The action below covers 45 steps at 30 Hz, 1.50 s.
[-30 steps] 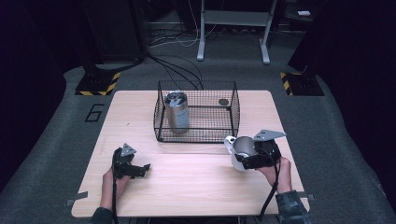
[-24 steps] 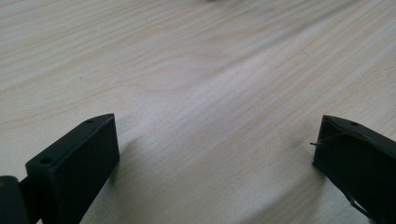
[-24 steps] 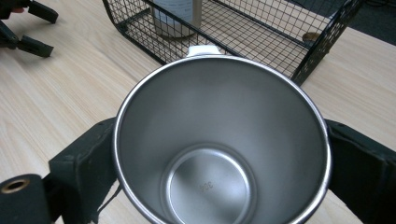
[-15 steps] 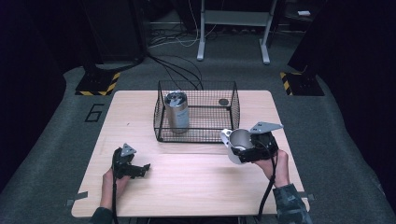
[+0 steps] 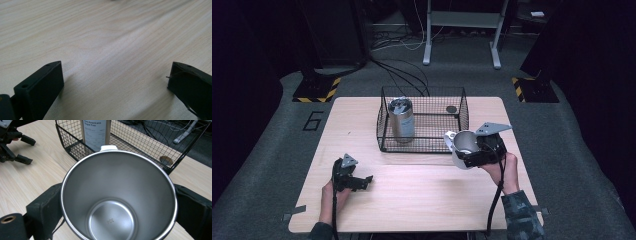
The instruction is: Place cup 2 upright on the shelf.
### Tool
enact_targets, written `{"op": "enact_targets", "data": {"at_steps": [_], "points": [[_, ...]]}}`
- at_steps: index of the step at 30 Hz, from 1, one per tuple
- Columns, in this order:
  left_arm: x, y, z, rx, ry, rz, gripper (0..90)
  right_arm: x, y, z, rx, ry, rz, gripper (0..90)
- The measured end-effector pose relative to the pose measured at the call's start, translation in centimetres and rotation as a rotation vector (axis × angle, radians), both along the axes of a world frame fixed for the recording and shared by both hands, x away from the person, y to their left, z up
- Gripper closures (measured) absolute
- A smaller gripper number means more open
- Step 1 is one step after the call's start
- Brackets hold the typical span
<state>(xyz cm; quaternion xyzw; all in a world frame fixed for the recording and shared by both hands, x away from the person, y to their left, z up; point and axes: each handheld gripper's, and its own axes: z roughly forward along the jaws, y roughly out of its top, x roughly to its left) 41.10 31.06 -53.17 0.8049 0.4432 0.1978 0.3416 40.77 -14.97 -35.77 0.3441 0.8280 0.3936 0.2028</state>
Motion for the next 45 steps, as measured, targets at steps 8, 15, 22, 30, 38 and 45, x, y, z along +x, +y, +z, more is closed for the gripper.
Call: {"op": "enact_targets", "data": {"at_steps": [8, 15, 22, 30, 38, 45], "points": [[0.0, 0.0, 0.0, 0.003, 0.005, -0.004, 0.0, 0.8, 0.7, 0.9, -0.006, -0.004, 0.010, 6.0], [0.0, 0.0, 0.0, 0.002, 0.004, -0.003, 0.0, 1.7, 1.4, 1.8, -0.005, -0.021, 0.016, 6.0], [0.0, 0.0, 0.0, 0.002, -0.001, 0.000, 0.0, 2.8, 2.2, 2.5, -0.006, -0.028, 0.020, 6.0], [0.0, 0.0, 0.0, 0.001, 0.000, 0.000, 0.0, 4.0, 3.1, 3.2, -0.014, -0.036, 0.025, 6.0], [0.0, 0.0, 0.0, 0.001, -0.001, 0.000, 0.0, 5.1, 4.0, 4.0, -0.026, -0.047, 0.028, 6.0], [0.0, 0.1, 0.1, 0.020, 0.006, -0.015, 0.0, 5.9, 4.8, 4.0, -0.025, -0.043, 0.028, 6.0]]}}
